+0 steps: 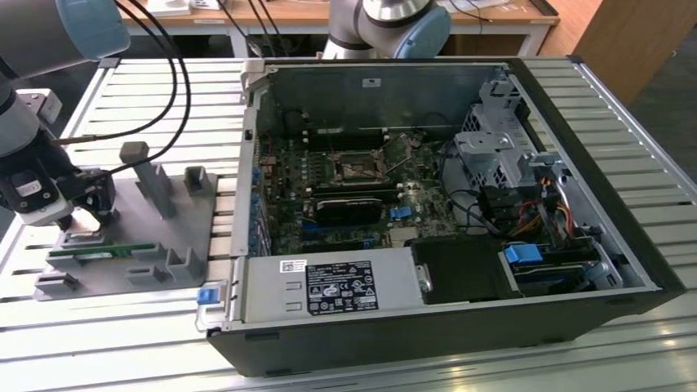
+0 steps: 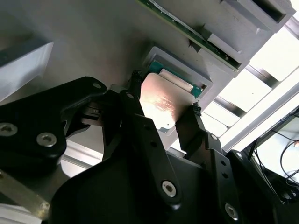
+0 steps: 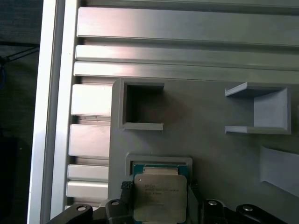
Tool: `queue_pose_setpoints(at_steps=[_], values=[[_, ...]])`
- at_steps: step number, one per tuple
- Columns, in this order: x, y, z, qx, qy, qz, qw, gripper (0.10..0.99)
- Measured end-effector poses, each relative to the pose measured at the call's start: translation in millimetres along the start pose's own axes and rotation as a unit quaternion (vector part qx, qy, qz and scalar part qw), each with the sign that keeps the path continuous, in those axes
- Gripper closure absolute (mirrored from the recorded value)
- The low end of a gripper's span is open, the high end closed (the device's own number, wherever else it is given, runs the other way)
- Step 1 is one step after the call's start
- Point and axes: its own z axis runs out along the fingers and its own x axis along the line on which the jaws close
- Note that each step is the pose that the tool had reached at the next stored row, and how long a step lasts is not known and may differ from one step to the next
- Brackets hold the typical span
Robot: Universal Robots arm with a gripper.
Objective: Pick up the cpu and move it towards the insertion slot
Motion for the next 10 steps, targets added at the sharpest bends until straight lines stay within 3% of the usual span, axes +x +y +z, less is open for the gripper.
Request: queue_pose_setpoints(at_steps=[10], values=[[0.0, 0.2, -3.7, -0.0014, -0.0001, 0.0, 1.0, 0.541]])
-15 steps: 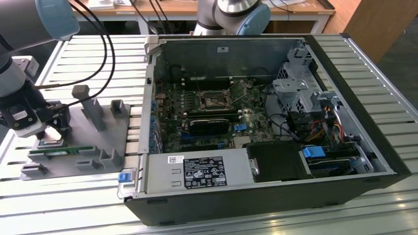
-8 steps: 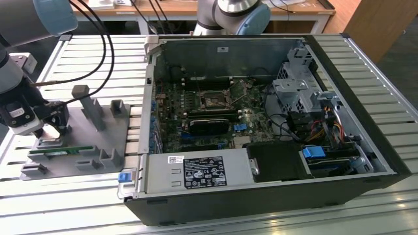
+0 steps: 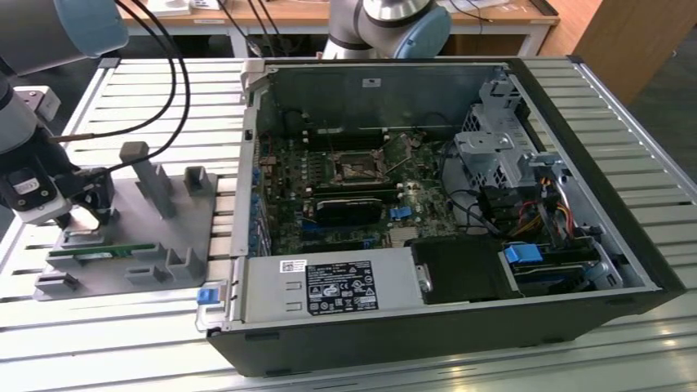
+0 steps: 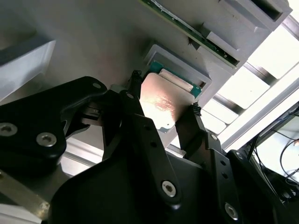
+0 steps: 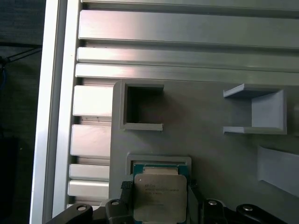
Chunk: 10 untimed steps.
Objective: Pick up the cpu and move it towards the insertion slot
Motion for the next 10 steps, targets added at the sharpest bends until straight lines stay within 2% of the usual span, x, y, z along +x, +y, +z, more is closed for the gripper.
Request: queue_pose_setpoints(at_steps=[10], values=[[0.0, 0.1, -2.6, -0.0002, 0.0001, 0.0, 1.0, 0.541]])
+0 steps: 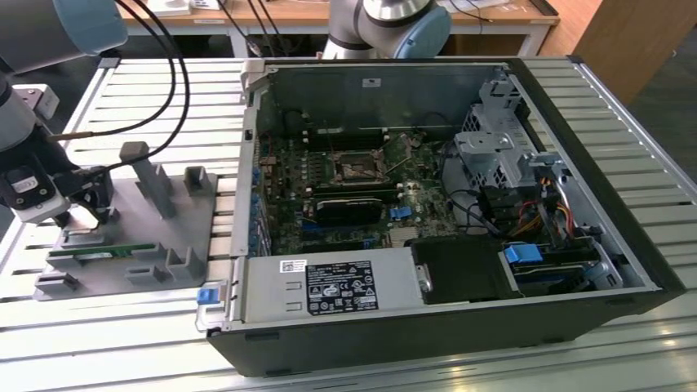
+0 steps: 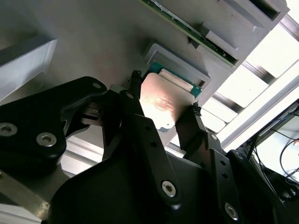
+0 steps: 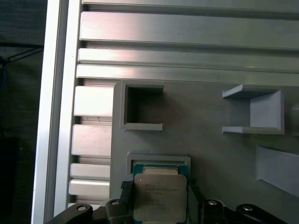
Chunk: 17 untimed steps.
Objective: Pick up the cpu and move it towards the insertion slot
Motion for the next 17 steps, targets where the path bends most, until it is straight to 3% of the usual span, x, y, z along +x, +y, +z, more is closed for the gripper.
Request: queue_pose_setpoints(at_steps=[17], values=[[0.1, 0.7, -6.2, 0.0003, -0.0001, 0.0, 1.0, 0.541]])
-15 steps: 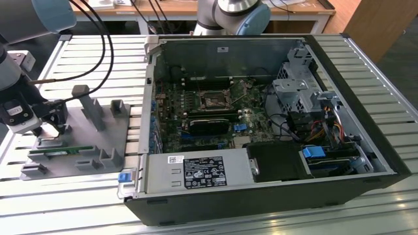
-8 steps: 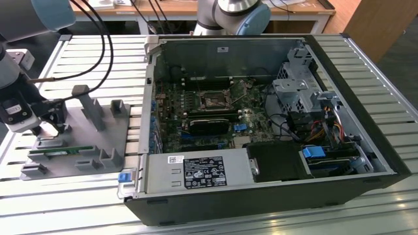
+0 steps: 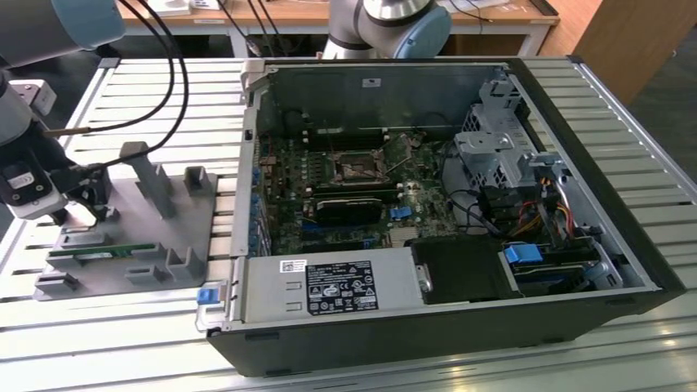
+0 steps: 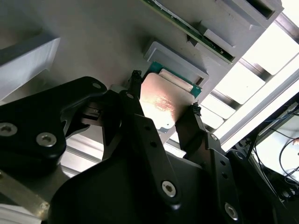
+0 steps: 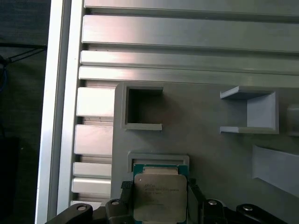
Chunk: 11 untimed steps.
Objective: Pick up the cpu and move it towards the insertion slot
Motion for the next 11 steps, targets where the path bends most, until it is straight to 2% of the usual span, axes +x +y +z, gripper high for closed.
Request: queue_pose_setpoints(at_steps=[11], values=[[0.0, 1.0, -3.0, 0.0004, 0.0, 0.0, 1.0, 0.541]])
